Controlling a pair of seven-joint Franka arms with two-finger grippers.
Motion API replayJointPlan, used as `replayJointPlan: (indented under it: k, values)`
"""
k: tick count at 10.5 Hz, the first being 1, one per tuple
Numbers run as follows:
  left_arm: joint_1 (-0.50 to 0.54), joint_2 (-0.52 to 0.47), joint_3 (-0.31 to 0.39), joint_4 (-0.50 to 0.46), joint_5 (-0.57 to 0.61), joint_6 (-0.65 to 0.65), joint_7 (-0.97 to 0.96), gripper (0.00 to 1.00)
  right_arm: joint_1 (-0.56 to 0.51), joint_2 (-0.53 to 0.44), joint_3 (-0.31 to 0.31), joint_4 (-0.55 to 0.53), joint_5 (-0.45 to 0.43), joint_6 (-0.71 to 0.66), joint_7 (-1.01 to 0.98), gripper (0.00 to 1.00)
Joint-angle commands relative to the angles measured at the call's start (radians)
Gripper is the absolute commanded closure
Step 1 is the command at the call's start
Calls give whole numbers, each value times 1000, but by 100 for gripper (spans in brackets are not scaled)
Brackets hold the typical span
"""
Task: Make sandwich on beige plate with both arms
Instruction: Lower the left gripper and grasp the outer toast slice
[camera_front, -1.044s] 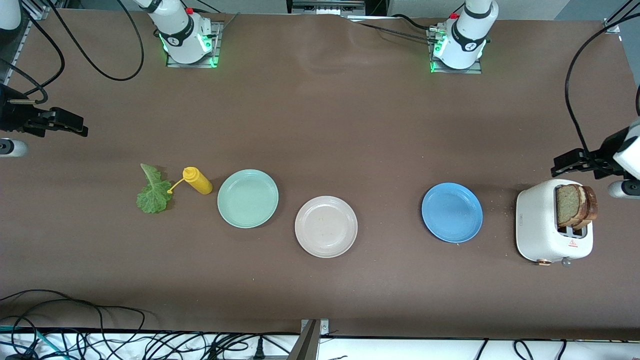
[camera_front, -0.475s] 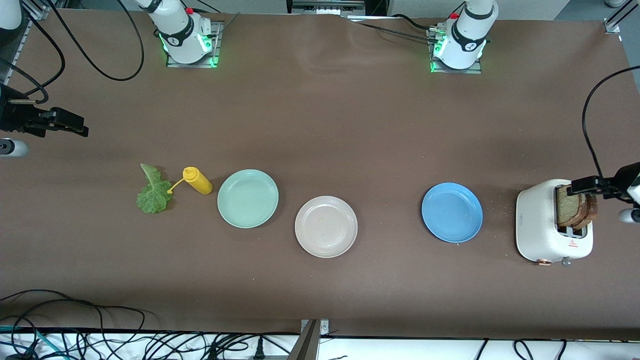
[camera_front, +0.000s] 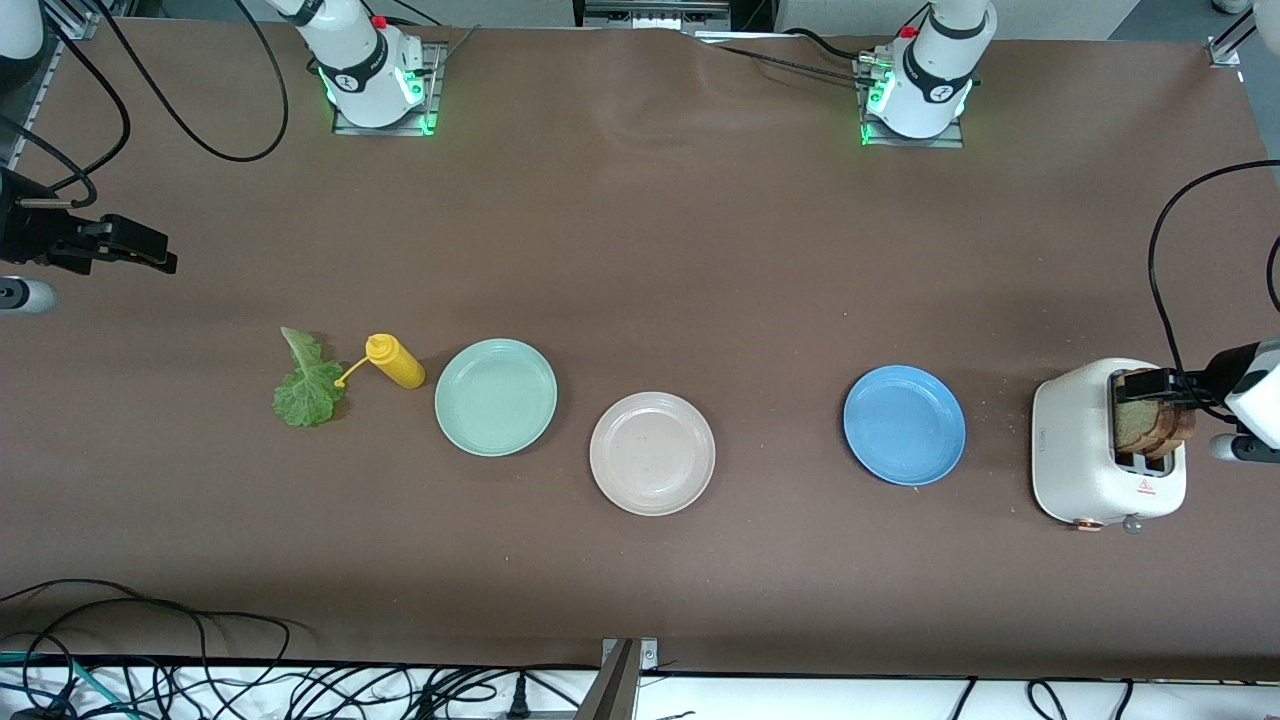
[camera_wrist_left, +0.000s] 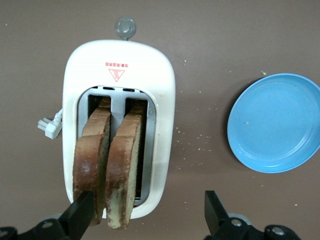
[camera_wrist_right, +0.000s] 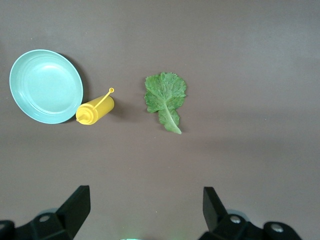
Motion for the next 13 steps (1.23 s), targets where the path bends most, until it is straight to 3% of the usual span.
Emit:
replayJointPlan:
  k: [1, 13]
  values:
    - [7, 16, -9, 7, 38, 3, 16, 3, -6, -1, -1, 12, 13, -9, -13, 0]
    - [-35, 38, -15, 7, 39, 1, 0, 2, -4, -1, -1, 12, 13, -9, -15, 0]
